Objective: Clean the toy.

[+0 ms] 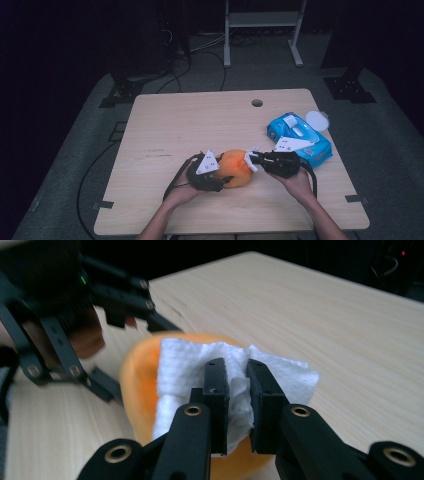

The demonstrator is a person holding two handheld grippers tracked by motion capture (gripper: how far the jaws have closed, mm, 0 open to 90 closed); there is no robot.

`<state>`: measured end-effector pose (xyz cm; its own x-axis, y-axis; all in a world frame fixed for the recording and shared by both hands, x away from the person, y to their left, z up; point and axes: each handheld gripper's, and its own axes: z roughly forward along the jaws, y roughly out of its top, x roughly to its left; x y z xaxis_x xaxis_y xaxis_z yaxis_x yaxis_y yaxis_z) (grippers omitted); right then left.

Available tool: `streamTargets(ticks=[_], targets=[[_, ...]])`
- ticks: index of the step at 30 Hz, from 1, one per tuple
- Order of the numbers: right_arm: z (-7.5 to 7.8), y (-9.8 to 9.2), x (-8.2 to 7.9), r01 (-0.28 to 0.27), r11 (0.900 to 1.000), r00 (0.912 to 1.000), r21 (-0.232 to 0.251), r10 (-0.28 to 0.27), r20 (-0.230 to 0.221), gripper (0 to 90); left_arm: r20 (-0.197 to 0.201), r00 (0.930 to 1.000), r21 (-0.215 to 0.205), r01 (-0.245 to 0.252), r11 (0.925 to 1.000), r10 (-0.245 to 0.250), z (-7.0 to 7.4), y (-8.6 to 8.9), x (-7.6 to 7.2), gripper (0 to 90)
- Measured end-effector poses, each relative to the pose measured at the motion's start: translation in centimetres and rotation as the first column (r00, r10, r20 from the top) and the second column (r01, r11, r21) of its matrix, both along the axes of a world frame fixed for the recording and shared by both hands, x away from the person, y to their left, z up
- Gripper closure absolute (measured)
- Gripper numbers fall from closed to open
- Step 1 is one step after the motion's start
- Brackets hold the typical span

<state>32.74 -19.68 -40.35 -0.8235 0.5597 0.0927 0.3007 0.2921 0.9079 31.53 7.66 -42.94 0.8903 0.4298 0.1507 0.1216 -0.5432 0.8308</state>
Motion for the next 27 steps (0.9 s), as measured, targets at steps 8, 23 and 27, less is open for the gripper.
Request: streamTargets(ticks=[8,23,27], targets=[[-0.5,0.0,-1.5,-0.070,0.994,0.9974,-0.078,0.068,-0.025,79.7,0.004,0.9987,0.067,0.050,0.9965,-0.050,-0.3,-0.4,-2.3,24.1],[-3.5,-1.3,-5.8,-0.141,0.982,0.9900,-0.125,0.140,-0.014,79.0,-0.086,0.9860,-0.193,0.124,0.9733,-0.143,2.5,-1.4,-0.6,12.1],[-3.6,-1.4,-6.0,-0.157,0.978,0.9876,-0.135,0.156,-0.012,79.0,-0.144,0.9795,-0.107,0.126,0.9863,-0.141,1.4,-2.4,0.4,10.9]])
